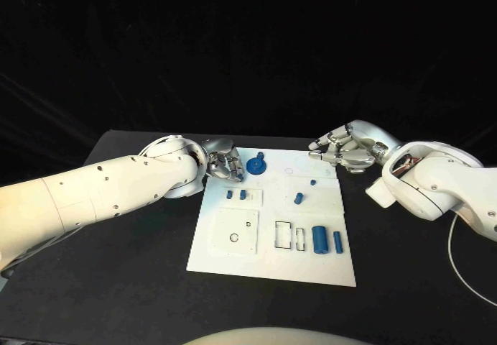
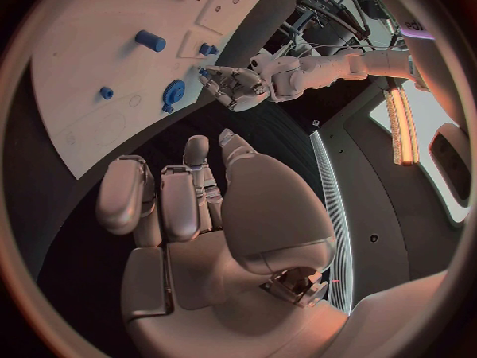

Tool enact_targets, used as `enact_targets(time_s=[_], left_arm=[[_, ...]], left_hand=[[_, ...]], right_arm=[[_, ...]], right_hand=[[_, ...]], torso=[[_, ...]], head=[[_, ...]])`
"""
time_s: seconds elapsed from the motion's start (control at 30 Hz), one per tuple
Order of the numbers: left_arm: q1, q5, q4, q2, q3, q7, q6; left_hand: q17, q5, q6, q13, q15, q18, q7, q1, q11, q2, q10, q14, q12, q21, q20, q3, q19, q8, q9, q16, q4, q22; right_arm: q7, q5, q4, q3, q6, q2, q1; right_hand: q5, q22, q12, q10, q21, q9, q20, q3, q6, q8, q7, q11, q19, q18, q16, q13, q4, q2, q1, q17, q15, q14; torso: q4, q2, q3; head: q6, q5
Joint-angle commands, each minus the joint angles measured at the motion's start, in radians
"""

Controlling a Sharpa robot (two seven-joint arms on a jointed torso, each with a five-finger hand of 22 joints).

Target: Assemble the parts on the task board

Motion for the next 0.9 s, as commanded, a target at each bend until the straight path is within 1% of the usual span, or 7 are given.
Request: enact_targets(time_s=[0.03, 0.27, 0.57, 0.7, 0.9], left_arm=[[-0.001, -0.008, -0.002, 0.002, 0.0, -0.011, 0.041], [-0.002, -0.014, -0.009, 0.004, 0.0, -0.012, 0.043], [-0.002, -0.038, -0.016, 0.015, 0.0, -0.009, 0.046], [-0.002, -0.039, -0.017, 0.018, 0.0, -0.008, 0.05], [-0.002, -0.039, -0.023, 0.023, 0.0, -0.01, 0.054]], left_hand=[[0.0, 0.001, 0.002, -0.001, -0.002, -0.019, 0.006, -0.01, 0.005, -0.002, 0.004, 0.007, -0.004, -0.001, 0.003, 0.008, 0.0, -0.004, 0.0, -0.002, 0.0, 0.019], [-0.001, 0.001, 0.002, -0.001, -0.002, -0.019, 0.006, -0.011, 0.005, -0.002, 0.004, 0.007, -0.005, -0.002, 0.003, 0.008, 0.0, -0.004, 0.0, -0.002, 0.0, 0.018], [-0.002, 0.001, 0.003, 0.0, -0.002, -0.019, 0.006, -0.011, 0.005, -0.002, 0.005, 0.006, -0.005, -0.003, 0.003, 0.009, 0.0, -0.004, 0.0, -0.003, -0.001, 0.018], [-0.002, 0.001, 0.003, 0.0, -0.002, -0.019, 0.006, -0.011, 0.005, -0.002, 0.005, 0.006, -0.005, -0.003, 0.003, 0.009, 0.0, -0.004, 0.0, -0.003, -0.001, 0.018], [-0.002, 0.001, 0.003, 0.0, -0.002, -0.019, 0.006, -0.011, 0.005, -0.002, 0.005, 0.006, -0.005, -0.003, 0.003, 0.009, 0.0, -0.004, 0.0, -0.003, -0.001, 0.018]], right_arm=[[0.002, -0.002, 0.001, 0.0, 0.011, 0.0, -0.001], [0.002, -0.003, 0.003, 0.0, 0.011, -0.001, -0.001], [0.002, -0.003, 0.004, 0.0, 0.011, -0.003, -0.001], [0.002, -0.003, 0.004, 0.0, 0.01, -0.003, -0.001], [0.001, -0.003, 0.005, 0.0, 0.01, -0.004, -0.001]], right_hand=[[0.003, 0.001, 0.003, 0.001, -0.002, 0.001, -0.003, -0.004, -0.003, 0.004, 0.001, -0.005, 0.0, 0.011, -0.004, 0.001, 0.0, 0.008, 0.001, 0.0, 0.004, 0.03], [0.003, 0.001, 0.003, 0.001, -0.002, 0.001, -0.003, -0.004, -0.003, 0.004, 0.001, -0.005, 0.0, 0.011, -0.004, 0.001, 0.0, 0.008, 0.001, 0.0, 0.004, 0.03], [0.003, 0.001, 0.003, 0.001, -0.002, 0.001, -0.003, -0.004, -0.003, 0.004, 0.001, -0.005, 0.0, 0.011, -0.004, 0.001, 0.0, 0.008, 0.001, 0.0, 0.004, 0.03], [0.003, 0.001, 0.003, 0.001, -0.002, 0.001, -0.003, -0.004, -0.003, 0.004, 0.001, -0.005, 0.0, 0.011, -0.004, 0.001, 0.0, 0.008, 0.001, 0.0, 0.004, 0.03], [0.003, 0.001, 0.003, 0.001, -0.002, 0.001, -0.003, -0.004, -0.003, 0.004, 0.001, -0.005, 0.0, 0.011, -0.004, 0.001, 0.0, 0.008, 0.001, 0.0, 0.004, 0.03]], torso=[[-0.0003, 0.0, 0.0002], [0.0014, 0.0, 0.0002], [-0.0014, 0.0, 0.0003], [0.0001, 0.0, 0.0001], [0.0007, 0.0, -0.0001]], head=[[0.0, 0.0], [-0.001, -0.001], [-0.002, 0.0], [-0.003, 0.0], [-0.002, -0.002]])
